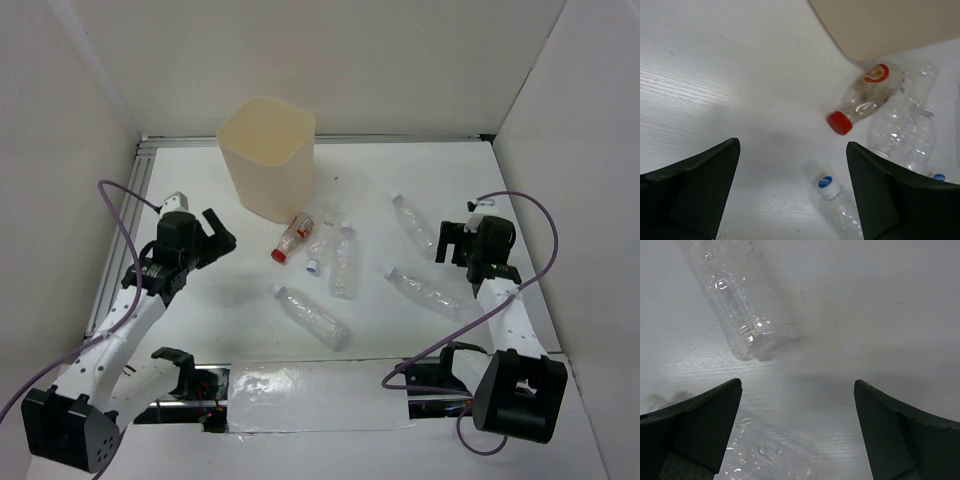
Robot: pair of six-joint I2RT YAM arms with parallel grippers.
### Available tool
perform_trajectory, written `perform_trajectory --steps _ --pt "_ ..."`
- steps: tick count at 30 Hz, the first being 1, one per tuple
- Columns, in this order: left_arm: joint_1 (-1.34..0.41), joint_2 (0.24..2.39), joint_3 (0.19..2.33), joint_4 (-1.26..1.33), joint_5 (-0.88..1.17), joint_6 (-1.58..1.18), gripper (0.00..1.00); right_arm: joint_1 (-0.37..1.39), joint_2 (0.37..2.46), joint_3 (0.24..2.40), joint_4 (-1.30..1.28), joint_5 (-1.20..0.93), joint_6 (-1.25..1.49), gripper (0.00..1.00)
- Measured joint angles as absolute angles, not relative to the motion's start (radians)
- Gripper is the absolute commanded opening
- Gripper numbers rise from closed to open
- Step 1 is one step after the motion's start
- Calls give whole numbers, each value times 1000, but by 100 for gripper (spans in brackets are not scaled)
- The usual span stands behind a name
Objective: Put the plastic bottles in the bin
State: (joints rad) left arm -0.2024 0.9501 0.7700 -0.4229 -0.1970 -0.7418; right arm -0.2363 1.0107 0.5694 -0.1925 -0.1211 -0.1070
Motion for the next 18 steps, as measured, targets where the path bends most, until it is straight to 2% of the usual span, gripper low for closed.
perform_trajectory --steps 4,6,7,8,9,11,12,13,14,15,16,17,18 --pt "-292 894 754 -429 -148 -779 100 -241 1010 569 -197 -145 -138 100" --pt "-343 895 752 -446 -140 -807 92 -241 1010 570 -201 -167 -167 100" --pt "-377 897 752 -458 -139 -826 88 -241 1010 570 -205 -179 -181 100" --pt "-406 900 752 -467 -140 -852 79 -241 1010 570 -208 -187 -192 100" --pt "-442 904 752 -478 -148 -883 59 -242 1010 571 -211 -196 -201 100" --pt "-512 924 752 -492 -163 -946 53 -245 1011 573 -217 -216 -217 97" --pt "-550 940 752 -501 -180 -971 50 -247 1011 574 -221 -226 -225 87" --pt "-587 960 754 -513 -191 -1002 50 -248 1012 575 -228 -245 -231 52" --pt "-619 978 756 -529 -202 -1026 56 -250 1014 578 -228 -247 -234 52" --pt "-656 1005 765 -558 -218 -1066 64 -250 1016 581 -229 -256 -241 31" --pt "-686 1034 784 -597 -235 -1110 80 -250 1018 584 -232 -266 -246 36" --pt "-714 1067 805 -629 -249 -1155 85 -250 1019 586 -234 -276 -246 56" --pt "-738 1098 826 -657 -258 -1208 88 -250 1020 589 -239 -287 -243 68"
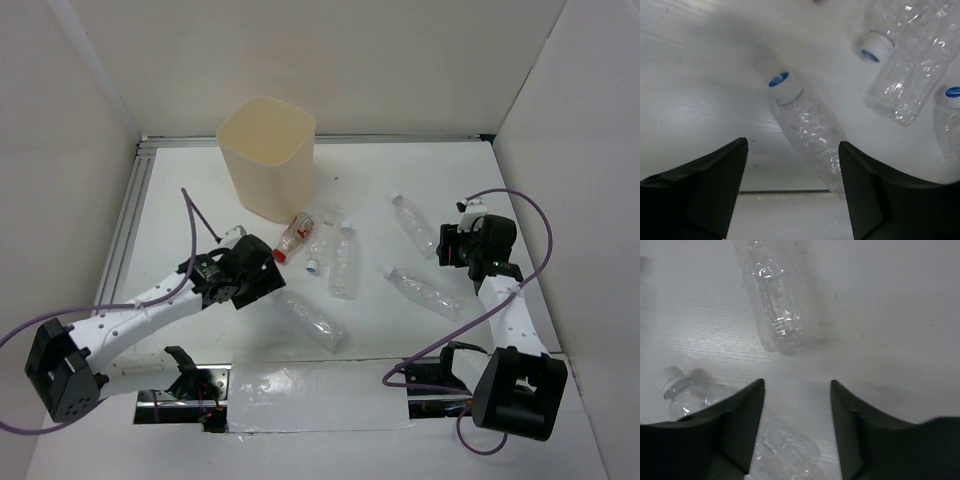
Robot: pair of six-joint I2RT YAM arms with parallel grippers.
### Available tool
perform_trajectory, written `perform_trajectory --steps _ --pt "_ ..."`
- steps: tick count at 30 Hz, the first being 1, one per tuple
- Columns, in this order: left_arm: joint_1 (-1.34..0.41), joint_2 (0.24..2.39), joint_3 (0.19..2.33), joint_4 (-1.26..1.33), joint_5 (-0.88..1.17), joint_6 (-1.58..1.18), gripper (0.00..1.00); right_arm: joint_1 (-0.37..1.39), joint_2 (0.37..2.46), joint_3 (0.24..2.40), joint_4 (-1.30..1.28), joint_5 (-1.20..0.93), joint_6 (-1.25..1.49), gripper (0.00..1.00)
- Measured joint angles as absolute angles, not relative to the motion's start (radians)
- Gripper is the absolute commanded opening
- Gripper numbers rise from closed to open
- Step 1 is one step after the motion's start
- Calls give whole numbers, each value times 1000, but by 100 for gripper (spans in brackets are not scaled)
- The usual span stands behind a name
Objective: Put the plastic bottles in the bin
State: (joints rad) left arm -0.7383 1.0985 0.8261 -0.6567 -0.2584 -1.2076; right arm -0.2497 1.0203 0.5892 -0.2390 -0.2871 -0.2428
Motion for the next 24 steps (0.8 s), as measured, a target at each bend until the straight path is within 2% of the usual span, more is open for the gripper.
perform_trajectory --steps 1,3,7,16,19,21,24 --pt "-761 1128 848 -682 -268 -1263 91 -250 1022 591 -239 -298 -250 77" --pt "-802 1182 873 -710 -273 -1354 93 -250 1027 596 -240 -321 -253 82" --pt "-860 1268 876 -734 -273 -1493 100 -250 1036 597 -241 -360 -256 82" --pt "-897 1488 939 -621 -287 -1629 100 -250 1036 597 -249 -409 -258 82" --pt "-905 1536 939 -591 -285 -1632 100 -250 1036 597 -254 -435 -274 84" --pt "-906 1574 939 -579 -281 -1632 93 -250 1036 597 -270 -471 -301 84" --pt "-906 1604 926 -561 -271 -1634 72 -250 1037 605 -326 -543 -374 81"
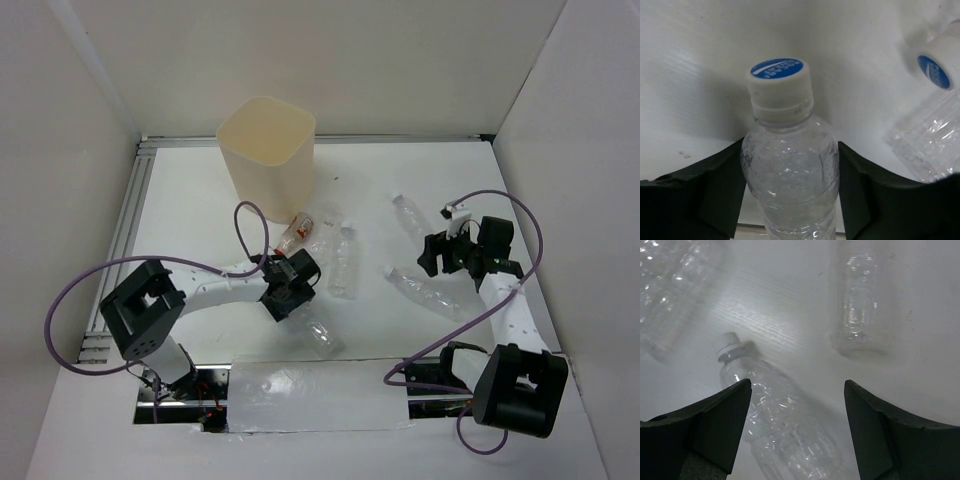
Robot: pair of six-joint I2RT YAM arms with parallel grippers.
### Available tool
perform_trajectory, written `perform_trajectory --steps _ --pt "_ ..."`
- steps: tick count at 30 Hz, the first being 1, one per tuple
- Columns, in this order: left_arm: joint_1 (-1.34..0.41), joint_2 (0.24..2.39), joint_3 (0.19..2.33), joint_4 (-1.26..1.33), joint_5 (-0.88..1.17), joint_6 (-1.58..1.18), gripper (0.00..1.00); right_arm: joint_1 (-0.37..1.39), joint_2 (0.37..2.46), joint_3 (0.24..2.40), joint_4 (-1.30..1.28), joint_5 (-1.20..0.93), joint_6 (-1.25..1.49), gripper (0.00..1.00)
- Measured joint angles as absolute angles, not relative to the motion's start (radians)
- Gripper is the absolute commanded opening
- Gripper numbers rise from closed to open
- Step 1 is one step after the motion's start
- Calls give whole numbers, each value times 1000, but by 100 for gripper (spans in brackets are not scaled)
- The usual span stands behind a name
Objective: Put the plastic bottles in the bin
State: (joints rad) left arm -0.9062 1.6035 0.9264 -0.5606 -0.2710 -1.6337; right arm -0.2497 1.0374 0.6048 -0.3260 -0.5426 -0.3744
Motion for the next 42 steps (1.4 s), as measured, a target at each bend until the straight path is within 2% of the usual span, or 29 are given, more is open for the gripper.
perform_trajectory --steps 1,4,5,6,9,12,14,15,18,21,27,34,39,42 --pt "-906 1602 924 -556 -268 -1629 55 -250 1039 612 -350 -572 -412 79" --pt "-910 1594 923 -546 -263 -1611 28 -250 1046 633 -424 -656 -542 66" --pt "-914 1588 923 -548 -265 -1600 14 -250 1047 639 -451 -682 -591 62" --pt "-924 1575 924 -553 -265 -1576 11 -250 1048 644 -479 -705 -634 57" --pt "-991 1516 971 -616 -295 -1508 9 -250 1049 665 -575 -767 -780 53" --pt "-1102 1425 1093 -645 -339 -1393 5 -251 1048 687 -664 -809 -917 56" --pt "-1159 1354 1183 -641 -364 -1308 5 -252 1048 696 -716 -825 -991 65" --pt "-1171 1321 1235 -644 -390 -1258 5 -252 1048 700 -746 -831 -1032 75" --pt "-1158 1277 1336 -609 -480 -1127 5 -252 1048 704 -799 -836 -1103 86" --pt "-1015 1293 1521 -567 -527 -958 5 -252 1049 707 -829 -836 -1138 87" --pt "-702 1528 1855 -388 -632 -707 9 -251 1048 707 -845 -830 -1155 88" --pt "-450 1729 1984 -343 -712 -627 25 -220 1037 703 -846 -801 -1154 90" --pt "-388 1822 2000 -329 -788 -596 50 -181 1039 685 -822 -766 -1119 90" --pt "-382 1851 2000 -297 -794 -558 99 -149 1052 672 -792 -746 -1083 90"
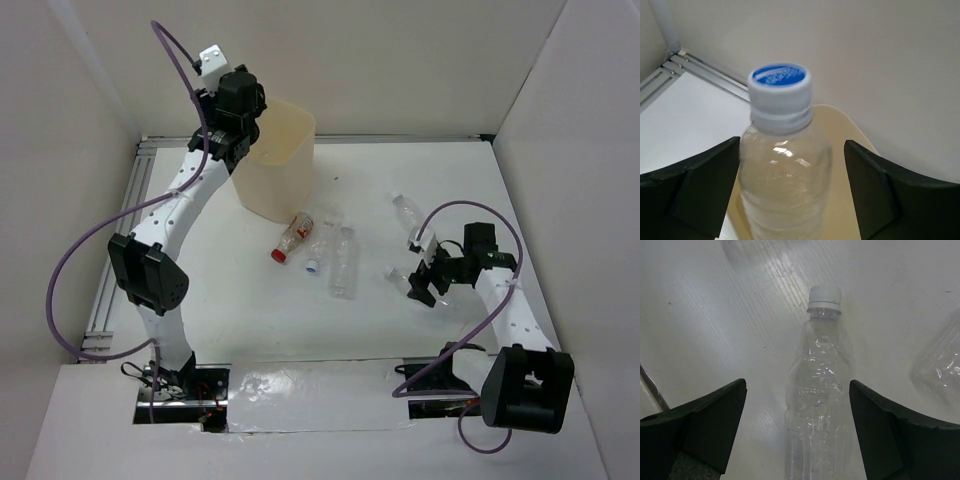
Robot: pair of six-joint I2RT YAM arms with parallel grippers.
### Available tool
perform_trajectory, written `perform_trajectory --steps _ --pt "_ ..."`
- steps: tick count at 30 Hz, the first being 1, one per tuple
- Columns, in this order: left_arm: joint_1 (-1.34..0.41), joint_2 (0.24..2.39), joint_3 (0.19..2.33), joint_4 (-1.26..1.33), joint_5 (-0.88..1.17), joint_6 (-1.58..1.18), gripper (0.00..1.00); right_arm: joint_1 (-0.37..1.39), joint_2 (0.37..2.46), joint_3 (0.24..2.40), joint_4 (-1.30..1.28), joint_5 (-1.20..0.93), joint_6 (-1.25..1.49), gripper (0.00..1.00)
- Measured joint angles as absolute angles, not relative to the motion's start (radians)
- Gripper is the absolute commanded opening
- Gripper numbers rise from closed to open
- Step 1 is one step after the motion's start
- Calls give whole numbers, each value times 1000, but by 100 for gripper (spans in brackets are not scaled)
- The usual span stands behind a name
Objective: Put the plastic bottles in the bin
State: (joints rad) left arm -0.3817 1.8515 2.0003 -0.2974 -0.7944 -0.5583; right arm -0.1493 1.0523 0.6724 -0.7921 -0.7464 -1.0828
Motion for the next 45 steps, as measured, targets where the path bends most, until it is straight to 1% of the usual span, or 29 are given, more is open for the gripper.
perform_trajectory --steps 4,9,11,13,15,16,18,19,20,21,22,24,25,28,31,35,37,38,44,45 --pt "-374 1879 2000 -270 -774 -551 100 -93 1083 643 -736 -702 -1029 90" --pt "-386 1876 1999 -259 -743 -514 100 -18 1138 587 -623 -598 -944 90" --pt "-426 1847 1967 -229 -722 -446 100 -3 1163 566 -569 -547 -911 89" --pt "-502 1776 1877 -205 -682 -369 100 9 1198 556 -521 -498 -883 87" --pt "-609 1668 1737 -167 -614 -299 100 14 1229 555 -482 -457 -868 78" --pt "-661 1610 1661 -157 -584 -276 100 18 1242 555 -467 -441 -861 70" --pt "-773 1494 1505 -146 -521 -242 98 26 1255 555 -446 -426 -855 46" --pt "-810 1443 1427 -136 -500 -241 97 30 1253 562 -442 -427 -854 25" --pt "-828 1407 1370 -144 -488 -242 97 36 1251 573 -442 -426 -860 18" --pt "-834 1382 1314 -149 -480 -244 97 38 1252 581 -445 -430 -863 14" --pt "-830 1369 1261 -150 -480 -251 97 40 1252 595 -472 -441 -876 8" --pt "-821 1370 1171 -165 -488 -265 97 41 1244 634 -553 -489 -896 8" --pt "-817 1380 1135 -178 -497 -267 97 42 1233 666 -599 -517 -904 5" --pt "-805 1419 1073 -215 -514 -271 95 43 1184 812 -653 -596 -862 4" --pt "-775 1436 1055 -231 -517 -278 95 43 1164 996 -595 -660 -740 4" --pt "-722 1466 1042 -196 -522 -286 95 58 1216 1233 -399 -714 -503 5" --pt "-705 1509 1040 -186 -525 -283 95 86 1307 1369 -268 -723 -351 5" --pt "-699 1530 1040 -182 -525 -282 95 115 1328 1396 -236 -723 -324 5" --pt "-677 1673 1041 -185 -515 -265 95 254 1704 1808 -11 -723 -25 5" --pt "-674 1684 1041 -187 -514 -265 95 280 1760 1861 21 -724 10 6"
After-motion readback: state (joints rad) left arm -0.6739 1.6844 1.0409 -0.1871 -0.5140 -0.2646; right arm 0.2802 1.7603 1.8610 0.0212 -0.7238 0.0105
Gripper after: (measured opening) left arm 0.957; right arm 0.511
